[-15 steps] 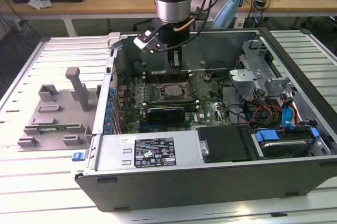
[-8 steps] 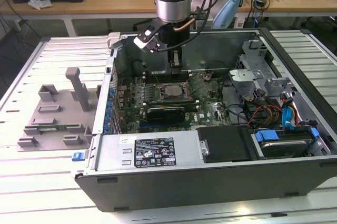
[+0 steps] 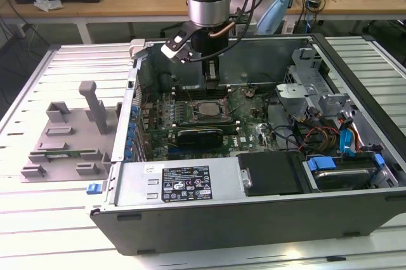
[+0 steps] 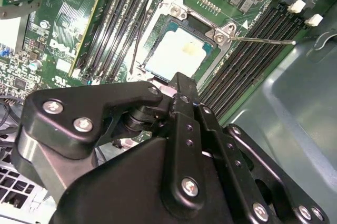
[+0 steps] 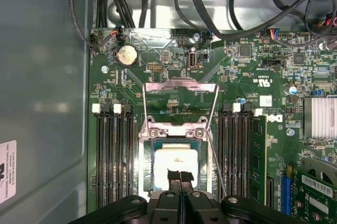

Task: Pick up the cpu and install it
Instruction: 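Close the cpu cover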

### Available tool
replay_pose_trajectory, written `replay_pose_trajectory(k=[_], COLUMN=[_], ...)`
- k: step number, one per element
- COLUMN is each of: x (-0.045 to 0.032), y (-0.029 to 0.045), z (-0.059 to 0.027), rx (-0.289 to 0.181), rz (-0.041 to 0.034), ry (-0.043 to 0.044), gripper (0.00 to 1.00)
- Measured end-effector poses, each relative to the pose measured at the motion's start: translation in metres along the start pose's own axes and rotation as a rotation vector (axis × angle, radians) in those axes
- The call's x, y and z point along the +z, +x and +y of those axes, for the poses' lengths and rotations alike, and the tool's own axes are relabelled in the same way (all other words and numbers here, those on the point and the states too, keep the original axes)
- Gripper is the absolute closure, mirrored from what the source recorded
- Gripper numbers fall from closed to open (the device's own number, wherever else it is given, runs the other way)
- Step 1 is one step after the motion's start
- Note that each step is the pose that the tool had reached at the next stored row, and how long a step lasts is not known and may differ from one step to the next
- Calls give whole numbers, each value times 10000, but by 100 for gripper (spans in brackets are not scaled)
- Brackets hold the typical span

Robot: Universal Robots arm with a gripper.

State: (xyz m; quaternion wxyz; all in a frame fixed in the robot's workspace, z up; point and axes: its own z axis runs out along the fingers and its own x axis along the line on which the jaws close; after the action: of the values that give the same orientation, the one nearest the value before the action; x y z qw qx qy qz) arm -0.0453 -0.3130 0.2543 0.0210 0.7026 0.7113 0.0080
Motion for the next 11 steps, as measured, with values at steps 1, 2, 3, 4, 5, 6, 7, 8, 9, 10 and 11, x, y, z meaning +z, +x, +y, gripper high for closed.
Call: replay_pose_trajectory(k=[1,2,3,4,5,6,7,8,9,10,11], x=[-1,-1,-3,-3,-3,-5,-6,-6,-6,-3,-2], y=[0,0,0,0,0,0,0,0,-1,-1,-1], z=[0,0,0,0,0,0,0,5,17,61,98], rx=[0,0,0,0,0,0,0,-2,-1,0,0], rz=[0,0,0,0,0,0,-1,-1,-3,0,-1], ry=[0,0,1,1,0,0,0,2,3,5,12], gripper=[89,89,89,89,89,89,89,89,89,89,89])
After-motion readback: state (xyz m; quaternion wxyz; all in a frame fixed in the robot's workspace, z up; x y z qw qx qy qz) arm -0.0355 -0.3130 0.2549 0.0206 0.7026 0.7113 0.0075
